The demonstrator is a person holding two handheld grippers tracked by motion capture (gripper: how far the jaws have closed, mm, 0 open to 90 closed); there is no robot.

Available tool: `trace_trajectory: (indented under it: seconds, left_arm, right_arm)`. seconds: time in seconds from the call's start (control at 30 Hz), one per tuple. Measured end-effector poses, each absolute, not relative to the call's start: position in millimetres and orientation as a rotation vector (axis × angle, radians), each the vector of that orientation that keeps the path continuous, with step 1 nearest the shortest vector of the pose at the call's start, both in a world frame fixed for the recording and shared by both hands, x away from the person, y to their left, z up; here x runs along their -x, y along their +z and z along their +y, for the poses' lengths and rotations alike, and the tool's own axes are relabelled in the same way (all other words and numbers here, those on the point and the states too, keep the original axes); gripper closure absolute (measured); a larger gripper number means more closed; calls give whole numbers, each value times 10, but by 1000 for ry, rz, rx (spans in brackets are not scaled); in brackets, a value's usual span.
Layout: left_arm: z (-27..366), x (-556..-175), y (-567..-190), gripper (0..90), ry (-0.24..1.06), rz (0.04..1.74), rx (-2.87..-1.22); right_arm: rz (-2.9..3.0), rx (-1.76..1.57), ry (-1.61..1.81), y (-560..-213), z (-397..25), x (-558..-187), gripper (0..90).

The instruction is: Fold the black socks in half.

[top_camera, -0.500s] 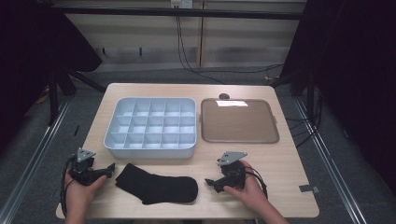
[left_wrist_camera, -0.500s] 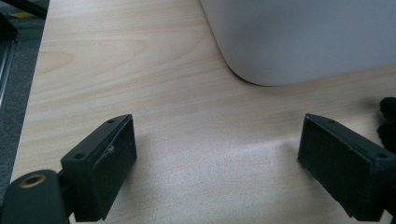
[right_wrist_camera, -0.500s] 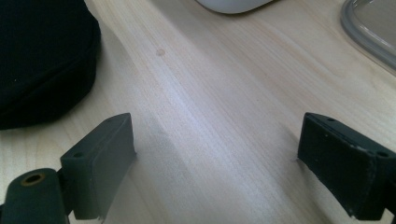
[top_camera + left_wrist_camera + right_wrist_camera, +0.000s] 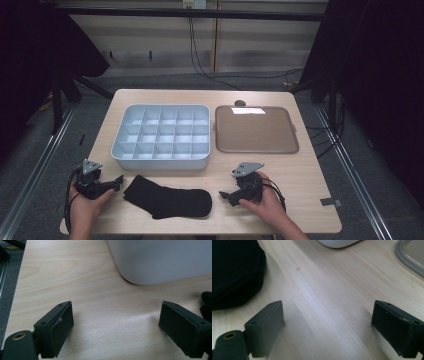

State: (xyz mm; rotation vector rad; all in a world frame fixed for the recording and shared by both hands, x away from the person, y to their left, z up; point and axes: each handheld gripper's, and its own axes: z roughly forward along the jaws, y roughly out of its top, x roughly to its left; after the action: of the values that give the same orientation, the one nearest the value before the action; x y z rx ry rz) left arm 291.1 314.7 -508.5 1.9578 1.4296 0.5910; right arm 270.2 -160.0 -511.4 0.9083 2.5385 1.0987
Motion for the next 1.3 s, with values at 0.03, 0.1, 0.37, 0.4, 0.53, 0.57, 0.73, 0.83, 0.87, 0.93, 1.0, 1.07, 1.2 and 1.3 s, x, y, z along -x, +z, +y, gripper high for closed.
trace_trajectory:
  seconds: [0.03,0.1,0.37,0.4,0.53,0.57,0.73,0.83,0.87,0.93,1.0,1.07,1.2,1.3]
  left_arm:
    - [3145,-2912,-5081,122,589,1432,-1961]
    - [3136,-2911,-5067,145,587,1445,-1960]
    - [3118,-2890,-5025,182,545,1461,-1969]
    - [3121,-2885,-5019,188,538,1465,-1969]
    - [3117,-2858,-4980,223,504,1486,-1984]
    - [3113,-2853,-4973,230,507,1484,-1991]
    - [3066,-2802,-4883,249,505,1461,-2019]
    - [3025,-2770,-4856,257,468,1457,-2023]
    - [3025,-2770,-4856,258,468,1457,-2023]
    - [2995,-2755,-4841,260,464,1444,-2036]
    - [2973,-2745,-4826,264,455,1437,-2036]
    - [2960,-2739,-4819,264,442,1427,-2049]
    - [2945,-2722,-4811,267,427,1421,-2065]
    - [2935,-2705,-4786,269,419,1416,-2060]
  right_arm:
    - [2540,-908,1098,-5114,-1598,-2701,103]
    - [2539,-911,1103,-5115,-1595,-2702,103]
    - [2546,-911,1086,-5092,-1591,-2725,155]
    - [2545,-913,1091,-5091,-1593,-2731,166]
    - [2580,-915,1089,-5049,-1609,-2752,203]
    - [2583,-913,1092,-5031,-1607,-2752,211]
    - [2584,-879,1131,-4915,-1588,-2735,378]
    - [2579,-848,1140,-4851,-1571,-2712,506]
    - [2579,-848,1140,-4851,-1571,-2712,506]
    - [2588,-819,1149,-4813,-1553,-2690,647]
    - [2602,-823,1147,-4785,-1541,-2679,731]
    - [2606,-838,1188,-4761,-1543,-2676,800]
    - [2613,-825,1235,-4702,-1553,-2671,900]
    - [2626,-812,1251,-4670,-1535,-2665,900]
